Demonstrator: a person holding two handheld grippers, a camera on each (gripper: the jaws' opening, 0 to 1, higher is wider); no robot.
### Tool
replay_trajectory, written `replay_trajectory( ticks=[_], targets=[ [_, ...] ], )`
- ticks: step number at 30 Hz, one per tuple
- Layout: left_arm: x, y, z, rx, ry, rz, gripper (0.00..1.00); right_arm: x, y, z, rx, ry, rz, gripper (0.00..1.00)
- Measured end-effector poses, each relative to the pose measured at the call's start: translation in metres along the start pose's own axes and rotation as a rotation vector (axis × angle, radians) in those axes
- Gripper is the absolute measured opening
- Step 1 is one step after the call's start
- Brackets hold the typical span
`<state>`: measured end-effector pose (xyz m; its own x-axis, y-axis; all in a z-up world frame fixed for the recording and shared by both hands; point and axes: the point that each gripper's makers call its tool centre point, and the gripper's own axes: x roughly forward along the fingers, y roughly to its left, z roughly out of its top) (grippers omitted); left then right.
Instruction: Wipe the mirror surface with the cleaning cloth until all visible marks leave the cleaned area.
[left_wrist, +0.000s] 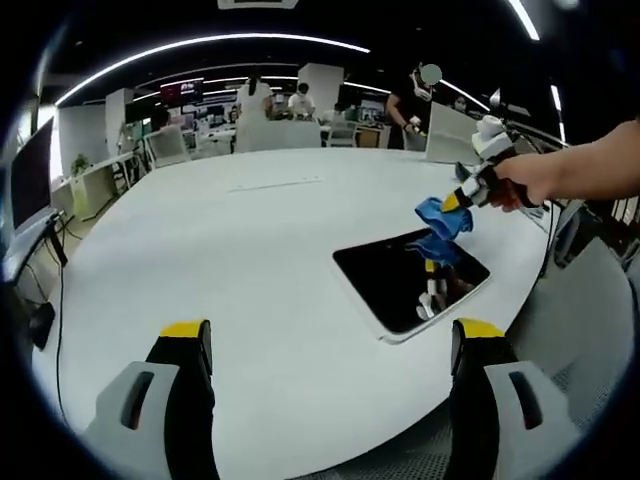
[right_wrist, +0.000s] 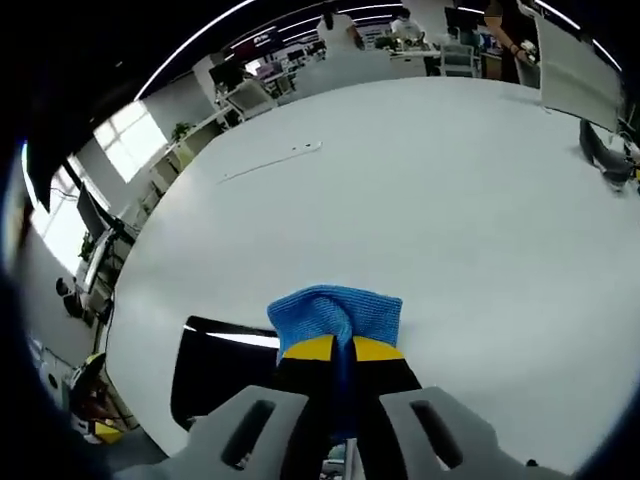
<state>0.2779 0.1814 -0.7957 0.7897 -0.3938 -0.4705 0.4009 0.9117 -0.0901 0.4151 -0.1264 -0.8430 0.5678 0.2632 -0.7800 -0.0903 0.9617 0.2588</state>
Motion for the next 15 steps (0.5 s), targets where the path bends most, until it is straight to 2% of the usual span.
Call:
replay_trajectory(
  ticks=[5, 15],
  targets=[
    [-0.001, -0.001, -0.001, -0.001, 0.009, 0.005, 0.99, 0.007, -0.001, -0.007, 0.014, 0.026, -0.001, 0.00],
    [-0.001, -0.006, -0.005, 0.005, 0.037, -0.011, 0.99, 0.019, 0.007, -0.020, -0.027, 0.057, 0.004, 0.00]
  ],
)
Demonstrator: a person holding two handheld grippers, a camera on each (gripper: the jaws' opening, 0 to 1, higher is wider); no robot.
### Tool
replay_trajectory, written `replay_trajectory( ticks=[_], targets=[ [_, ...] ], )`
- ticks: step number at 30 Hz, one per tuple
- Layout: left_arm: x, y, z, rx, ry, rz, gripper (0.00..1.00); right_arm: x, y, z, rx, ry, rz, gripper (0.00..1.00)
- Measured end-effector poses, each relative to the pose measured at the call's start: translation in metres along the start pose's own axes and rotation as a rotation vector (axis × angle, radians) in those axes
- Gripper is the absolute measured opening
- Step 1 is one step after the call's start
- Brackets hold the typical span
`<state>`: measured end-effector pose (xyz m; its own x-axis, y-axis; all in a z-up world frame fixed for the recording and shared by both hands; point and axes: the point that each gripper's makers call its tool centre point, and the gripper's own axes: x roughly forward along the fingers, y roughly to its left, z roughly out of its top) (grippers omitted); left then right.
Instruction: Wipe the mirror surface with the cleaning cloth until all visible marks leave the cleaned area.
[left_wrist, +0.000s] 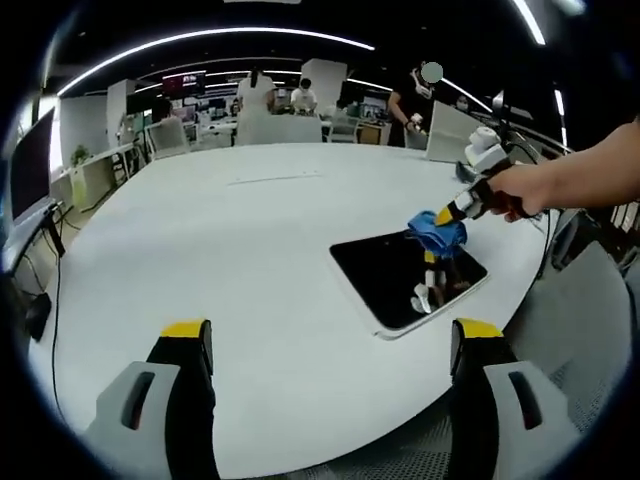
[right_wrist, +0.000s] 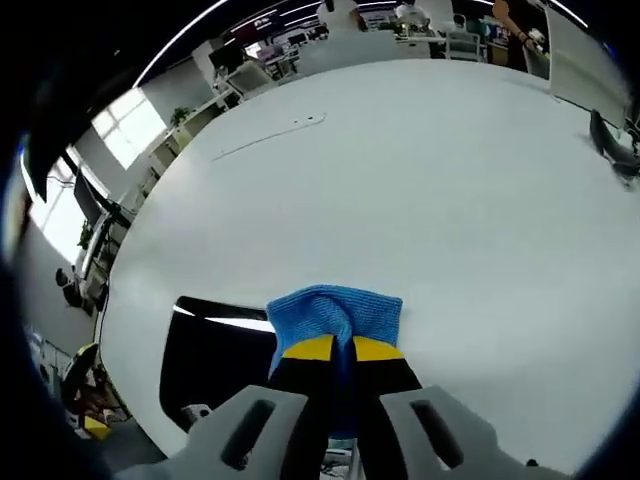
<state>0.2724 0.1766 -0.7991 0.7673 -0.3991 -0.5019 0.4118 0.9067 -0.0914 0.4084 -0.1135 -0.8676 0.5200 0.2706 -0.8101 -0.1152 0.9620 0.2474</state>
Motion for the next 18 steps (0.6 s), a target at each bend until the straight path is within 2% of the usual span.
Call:
replay_trajectory(
  ticks=[4, 6, 7, 8, 10, 11, 13, 15, 18],
  targets=[
    [-0.002, -0.001, 0.009, 0.011, -0.013, -0.002, 0.99, 0.000, 0.000, 0.000, -0.001, -0.001, -0.004, 0.00],
    [-0.003, 0.005, 0.011, -0.055, -0.019, 0.034, 0.99, 0.001, 0.000, 0.000, -0.006, 0.003, -0.005, 0.00],
    [-0.004, 0.007, 0.009, -0.127, -0.010, 0.041, 0.99, 0.001, -0.001, 0.001, -0.008, 0.006, -0.006, 0.00],
    [-0.003, 0.010, 0.013, -0.152, -0.031, 0.035, 0.99, 0.002, -0.001, 0.001, -0.010, 0.007, -0.007, 0.00],
    [-0.001, 0.012, 0.011, -0.049, -0.021, 0.051, 0.99, 0.001, -0.001, 0.003, -0.007, -0.001, -0.011, 0.00],
    [0.003, 0.006, 0.002, 0.001, 0.007, 0.034, 0.99, 0.002, -0.001, 0.004, -0.008, -0.001, -0.012, 0.00],
    [0.005, 0.002, -0.010, 0.007, 0.061, 0.013, 0.98, 0.002, -0.001, 0.002, -0.019, 0.000, -0.017, 0.00],
    [0.006, 0.004, -0.004, -0.005, 0.022, 0.013, 0.98, 0.003, 0.000, 0.002, 0.003, -0.002, -0.022, 0.00],
    [0.005, 0.005, -0.007, 0.020, 0.040, 0.012, 0.96, 0.004, 0.002, 0.002, -0.019, 0.006, -0.024, 0.00]
  ],
)
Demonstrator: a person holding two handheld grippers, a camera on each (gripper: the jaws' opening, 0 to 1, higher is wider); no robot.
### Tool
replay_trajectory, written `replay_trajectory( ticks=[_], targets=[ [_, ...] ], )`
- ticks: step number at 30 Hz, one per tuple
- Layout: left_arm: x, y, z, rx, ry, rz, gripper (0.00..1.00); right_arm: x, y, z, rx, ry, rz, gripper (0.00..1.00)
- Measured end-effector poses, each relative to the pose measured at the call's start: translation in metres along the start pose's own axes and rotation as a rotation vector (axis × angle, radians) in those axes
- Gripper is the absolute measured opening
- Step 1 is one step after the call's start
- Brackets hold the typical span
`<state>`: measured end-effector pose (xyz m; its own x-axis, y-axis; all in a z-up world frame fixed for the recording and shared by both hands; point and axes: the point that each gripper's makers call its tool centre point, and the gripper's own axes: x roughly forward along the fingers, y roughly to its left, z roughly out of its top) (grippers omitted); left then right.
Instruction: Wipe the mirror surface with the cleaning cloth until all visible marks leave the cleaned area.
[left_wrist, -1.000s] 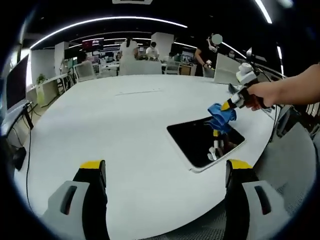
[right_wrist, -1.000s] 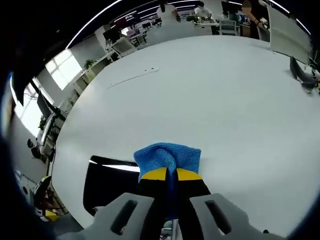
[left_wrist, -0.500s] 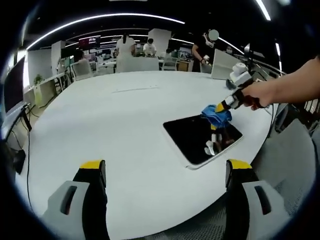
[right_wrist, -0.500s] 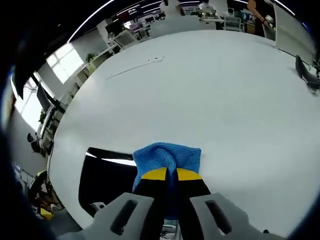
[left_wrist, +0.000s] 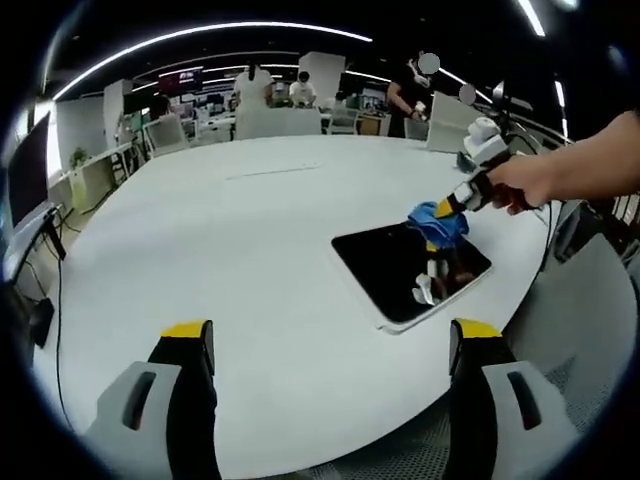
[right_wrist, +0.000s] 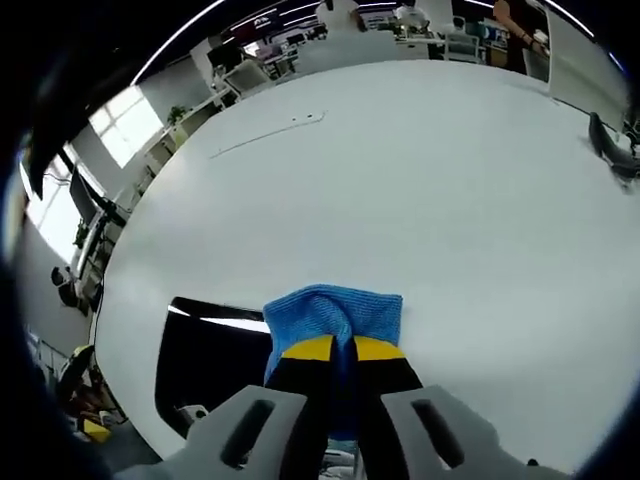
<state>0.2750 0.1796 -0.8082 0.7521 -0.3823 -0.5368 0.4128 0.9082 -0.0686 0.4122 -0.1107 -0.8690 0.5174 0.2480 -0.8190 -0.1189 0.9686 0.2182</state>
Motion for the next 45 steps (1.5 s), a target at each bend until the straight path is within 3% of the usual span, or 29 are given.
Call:
replay_trajectory(
  ticks=[8, 12, 16, 22, 26, 34, 45],
  targets=[
    [-0.001, 0.003, 0.001, -0.025, -0.015, 0.006, 0.97, 0.002, 0.007, 0.001, 0.019, 0.005, 0.010, 0.00],
    [-0.001, 0.000, 0.007, -0.012, -0.051, -0.008, 0.99, 0.004, 0.015, 0.001, 0.033, 0.006, 0.011, 0.00],
    [-0.001, 0.000, 0.005, -0.013, -0.041, -0.008, 0.99, 0.009, 0.024, 0.002, 0.057, 0.011, 0.033, 0.00],
    [0.000, -0.003, 0.006, -0.015, -0.045, -0.020, 0.99, 0.014, 0.041, 0.003, -0.010, 0.017, 0.040, 0.00],
    [-0.001, -0.005, 0.009, -0.016, -0.055, -0.028, 0.99, 0.019, 0.052, 0.004, 0.025, 0.016, 0.048, 0.00],
    [0.001, -0.006, 0.004, -0.009, -0.032, -0.036, 0.99, 0.026, 0.082, 0.004, -0.034, 0.036, 0.073, 0.00],
    [0.001, -0.004, 0.004, 0.026, -0.028, -0.026, 0.99, 0.039, 0.113, 0.009, -0.046, 0.063, 0.109, 0.00]
  ],
)
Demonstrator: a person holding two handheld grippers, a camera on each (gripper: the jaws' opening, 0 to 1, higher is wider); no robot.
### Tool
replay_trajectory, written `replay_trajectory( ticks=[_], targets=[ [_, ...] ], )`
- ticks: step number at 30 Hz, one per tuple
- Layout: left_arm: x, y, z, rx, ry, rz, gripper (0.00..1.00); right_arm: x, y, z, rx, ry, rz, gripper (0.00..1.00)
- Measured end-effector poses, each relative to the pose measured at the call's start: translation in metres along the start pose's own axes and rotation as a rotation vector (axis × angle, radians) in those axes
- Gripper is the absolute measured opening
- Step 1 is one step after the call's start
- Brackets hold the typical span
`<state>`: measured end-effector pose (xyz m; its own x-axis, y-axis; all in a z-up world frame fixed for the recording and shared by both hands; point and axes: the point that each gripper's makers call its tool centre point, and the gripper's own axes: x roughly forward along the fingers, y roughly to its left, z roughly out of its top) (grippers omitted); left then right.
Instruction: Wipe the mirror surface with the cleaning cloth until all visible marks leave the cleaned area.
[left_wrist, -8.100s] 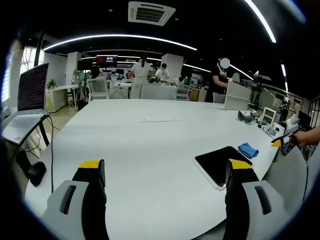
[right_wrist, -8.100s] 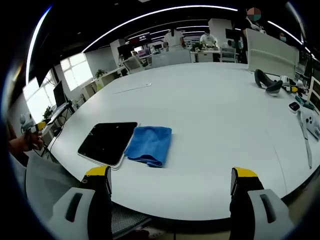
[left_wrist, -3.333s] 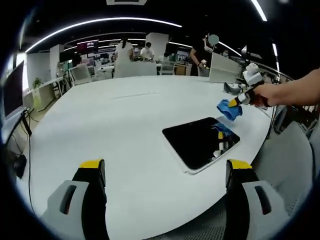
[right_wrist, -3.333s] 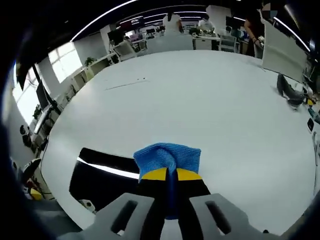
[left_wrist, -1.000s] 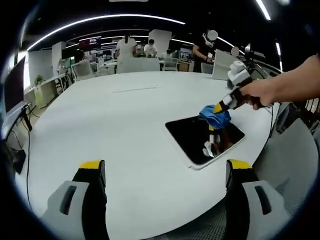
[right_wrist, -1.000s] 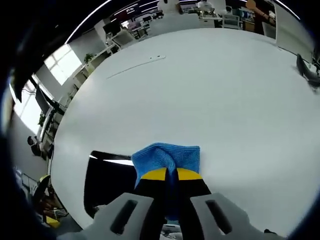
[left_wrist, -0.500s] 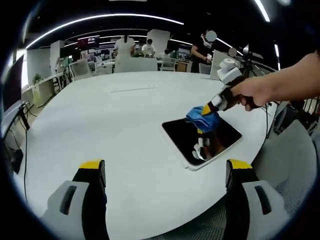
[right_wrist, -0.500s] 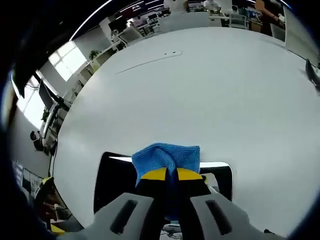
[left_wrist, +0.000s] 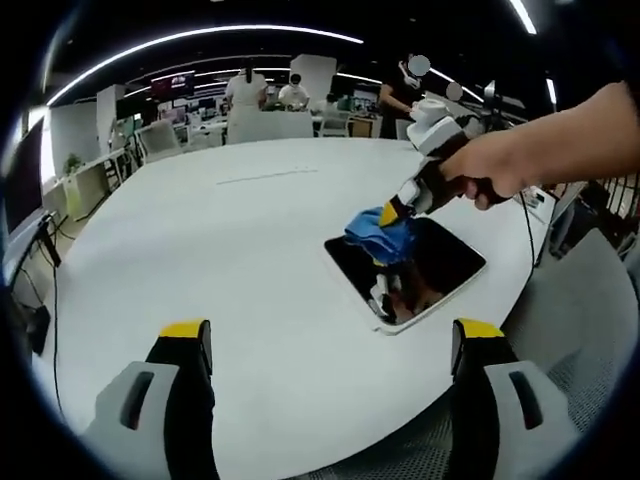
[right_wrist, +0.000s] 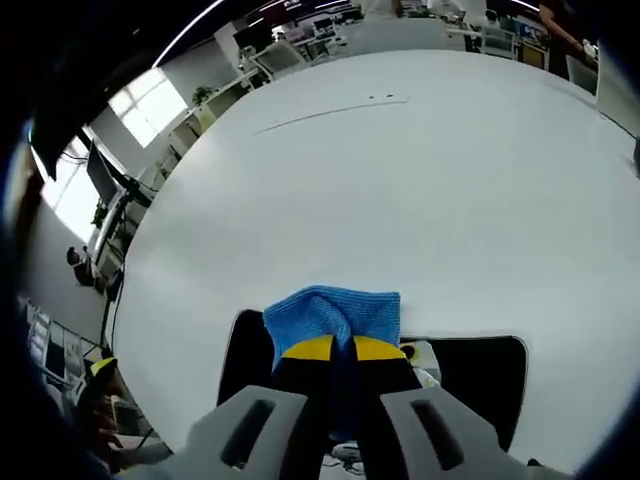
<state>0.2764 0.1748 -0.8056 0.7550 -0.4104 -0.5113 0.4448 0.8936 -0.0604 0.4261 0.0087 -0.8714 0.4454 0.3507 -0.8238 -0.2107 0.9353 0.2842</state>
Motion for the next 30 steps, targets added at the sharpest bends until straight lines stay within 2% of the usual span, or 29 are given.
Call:
replay_trajectory(
  ticks=[14, 16, 17, 24, 30],
  targets=[
    [0.002, 0.000, -0.003, -0.010, 0.014, -0.003, 0.98, 0.017, 0.039, 0.006, -0.034, 0.019, 0.047, 0.00],
    [0.003, 0.002, -0.005, -0.019, 0.019, 0.002, 0.99, 0.016, 0.045, 0.004, -0.066, 0.022, 0.049, 0.00],
    [0.003, 0.003, -0.004, -0.018, 0.016, 0.007, 0.99, 0.015, 0.042, 0.004, -0.105, 0.027, 0.029, 0.00],
    [0.002, 0.004, -0.004, -0.009, 0.014, 0.013, 0.98, 0.018, 0.051, 0.008, -0.067, 0.026, 0.059, 0.00],
    [0.001, 0.005, -0.003, -0.012, 0.008, 0.022, 0.97, 0.018, 0.056, 0.007, -0.120, 0.007, 0.038, 0.00]
  ],
)
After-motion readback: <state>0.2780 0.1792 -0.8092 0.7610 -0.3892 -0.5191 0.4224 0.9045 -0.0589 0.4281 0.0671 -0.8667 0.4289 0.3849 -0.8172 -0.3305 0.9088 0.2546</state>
